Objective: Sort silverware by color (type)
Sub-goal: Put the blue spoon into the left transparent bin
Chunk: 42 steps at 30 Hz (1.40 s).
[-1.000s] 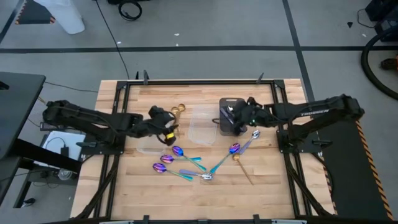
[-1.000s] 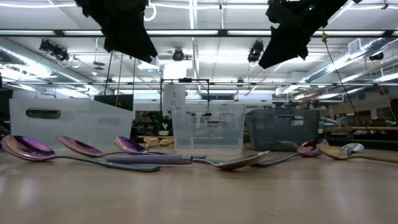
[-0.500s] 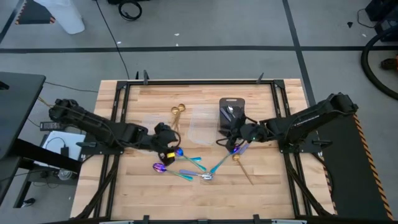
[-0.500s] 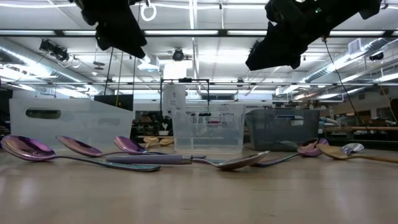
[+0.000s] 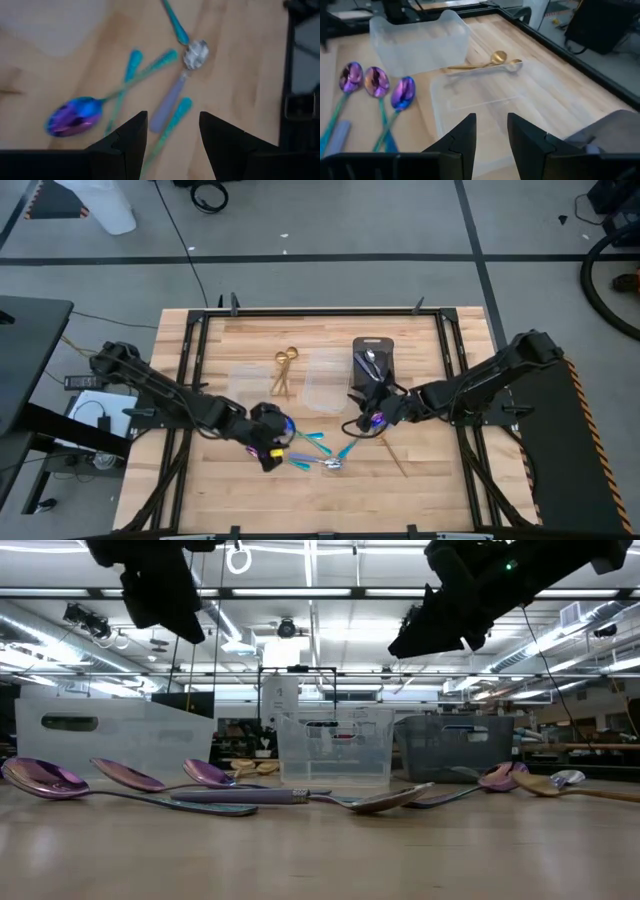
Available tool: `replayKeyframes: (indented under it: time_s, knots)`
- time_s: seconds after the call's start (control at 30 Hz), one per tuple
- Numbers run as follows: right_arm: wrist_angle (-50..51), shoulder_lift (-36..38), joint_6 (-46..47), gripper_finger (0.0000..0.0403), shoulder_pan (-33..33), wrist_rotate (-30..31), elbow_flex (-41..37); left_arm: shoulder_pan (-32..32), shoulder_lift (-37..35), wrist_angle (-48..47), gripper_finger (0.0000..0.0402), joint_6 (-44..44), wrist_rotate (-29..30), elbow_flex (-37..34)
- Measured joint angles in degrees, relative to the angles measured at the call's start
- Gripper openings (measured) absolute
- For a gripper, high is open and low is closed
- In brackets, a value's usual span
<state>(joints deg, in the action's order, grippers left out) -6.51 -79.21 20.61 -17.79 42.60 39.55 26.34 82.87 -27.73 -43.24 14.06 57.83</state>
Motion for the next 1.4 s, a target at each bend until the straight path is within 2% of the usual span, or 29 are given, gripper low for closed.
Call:
replayKeyframes:
  time_s: [0.2,0.73,1.03,1.17,1.4]
  knots:
    - [-1.2,-0.3,-1.8,0.0121,-0.3,0.0,0.0,2.1,6.2,-5.7,0.0188,5.0,-4.7,2.6]
    - [-1.6,-0.4,-3.4,0.0122,-0.5,-0.2,0.0,2.7,16.2,-7.8,0.0188,12.4,-5.0,2.6]
    - [-1.7,-0.4,-3.7,0.0122,-0.5,-0.3,0.0,2.7,20.1,-8.0,0.0187,17.1,-7.1,2.7]
    - [-1.7,-0.4,-3.4,0.0122,-0.5,-0.3,0.0,2.7,20.7,-7.6,0.0173,18.3,-8.3,2.6]
    - [-3.4,-0.4,-3.2,0.0122,-0.5,-0.7,-1.4,2.7,20.7,-7.6,0.0123,18.5,-9.5,2.6]
